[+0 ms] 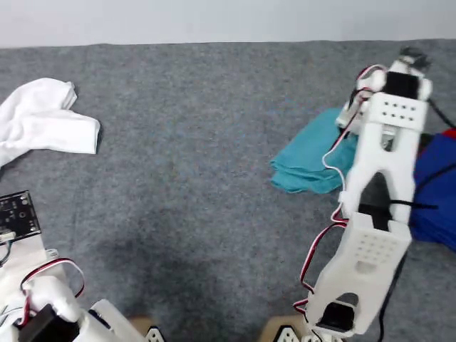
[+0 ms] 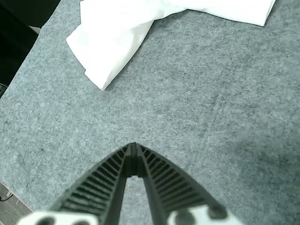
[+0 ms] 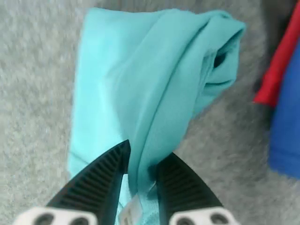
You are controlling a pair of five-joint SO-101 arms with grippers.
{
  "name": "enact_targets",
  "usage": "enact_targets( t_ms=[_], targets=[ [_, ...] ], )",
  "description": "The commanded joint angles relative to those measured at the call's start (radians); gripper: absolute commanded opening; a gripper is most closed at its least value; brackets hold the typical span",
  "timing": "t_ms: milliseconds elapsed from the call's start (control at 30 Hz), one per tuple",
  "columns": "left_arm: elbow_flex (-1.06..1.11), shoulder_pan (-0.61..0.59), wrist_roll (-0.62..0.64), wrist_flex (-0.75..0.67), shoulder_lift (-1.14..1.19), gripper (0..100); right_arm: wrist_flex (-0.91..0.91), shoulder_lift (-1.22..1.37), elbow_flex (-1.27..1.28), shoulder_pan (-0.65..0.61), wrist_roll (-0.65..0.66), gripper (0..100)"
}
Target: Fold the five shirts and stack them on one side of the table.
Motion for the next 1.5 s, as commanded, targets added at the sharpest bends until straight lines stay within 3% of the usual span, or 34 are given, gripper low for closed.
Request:
enact_targets(
  t_ms=[0, 400, 700, 1467],
  targets=[
    [-0.004, -0.006, 0.002, -0.015, -0.003, 0, 0.001, -0.010, -0.098, 0.058, 0.031, 0.9],
    [-0.004, -0.008, 0.003, -0.005, -0.003, 0, -0.008, -0.004, -0.212, 0.211, 0.120, 0.9],
    [-0.010, -0.008, 0.003, 0.028, -0.003, 0, -0.116, -0.004, -0.213, 0.317, 0.175, 0.9],
    [-0.005, -0.008, 0.003, 0.035, -0.003, 0, -0.111, 0.044, -0.172, 0.636, 0.338, 0.9]
  ],
)
